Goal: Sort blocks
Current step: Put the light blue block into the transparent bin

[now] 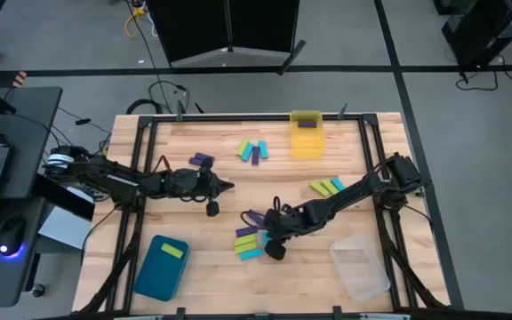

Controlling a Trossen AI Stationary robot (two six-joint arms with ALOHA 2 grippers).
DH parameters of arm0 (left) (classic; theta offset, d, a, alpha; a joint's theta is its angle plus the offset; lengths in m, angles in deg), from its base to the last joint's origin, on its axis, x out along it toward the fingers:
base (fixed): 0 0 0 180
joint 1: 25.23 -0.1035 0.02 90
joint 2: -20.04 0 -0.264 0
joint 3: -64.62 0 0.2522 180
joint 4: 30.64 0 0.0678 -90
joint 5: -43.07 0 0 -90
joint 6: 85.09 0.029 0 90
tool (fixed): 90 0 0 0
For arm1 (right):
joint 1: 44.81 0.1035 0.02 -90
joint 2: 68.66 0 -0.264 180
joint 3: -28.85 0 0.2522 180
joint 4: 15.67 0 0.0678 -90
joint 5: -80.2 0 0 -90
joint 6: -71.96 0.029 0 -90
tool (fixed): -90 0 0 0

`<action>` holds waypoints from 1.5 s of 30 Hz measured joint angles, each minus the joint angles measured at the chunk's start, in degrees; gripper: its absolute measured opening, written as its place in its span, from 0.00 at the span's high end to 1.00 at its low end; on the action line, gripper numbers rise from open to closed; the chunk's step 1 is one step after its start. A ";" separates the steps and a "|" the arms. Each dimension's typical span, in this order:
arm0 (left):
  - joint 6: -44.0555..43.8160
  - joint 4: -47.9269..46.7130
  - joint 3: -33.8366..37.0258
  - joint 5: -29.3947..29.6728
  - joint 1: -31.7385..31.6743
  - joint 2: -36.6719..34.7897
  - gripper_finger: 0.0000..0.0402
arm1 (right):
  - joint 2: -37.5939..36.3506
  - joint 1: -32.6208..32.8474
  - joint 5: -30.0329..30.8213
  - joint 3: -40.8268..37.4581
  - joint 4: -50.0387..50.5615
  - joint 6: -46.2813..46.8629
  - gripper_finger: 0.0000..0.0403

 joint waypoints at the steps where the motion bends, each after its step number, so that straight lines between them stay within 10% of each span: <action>1: 0.07 0.02 0.00 0.16 0.00 0.00 0.99 | -0.29 -0.12 0.00 -0.15 2.01 -0.14 0.96; 15: 0.07 0.34 0.00 0.84 0.00 0.00 0.99 | -7.86 -1.62 0.83 -0.03 11.28 4.81 0.89; 30: -0.32 0.35 0.00 0.79 0.00 0.00 0.99 | -3.25 3.67 7.57 -0.02 6.08 12.55 0.39; 45: -0.28 0.38 0.00 1.77 0.00 0.00 0.99 | 0.26 3.13 10.02 0.21 8.93 9.93 0.49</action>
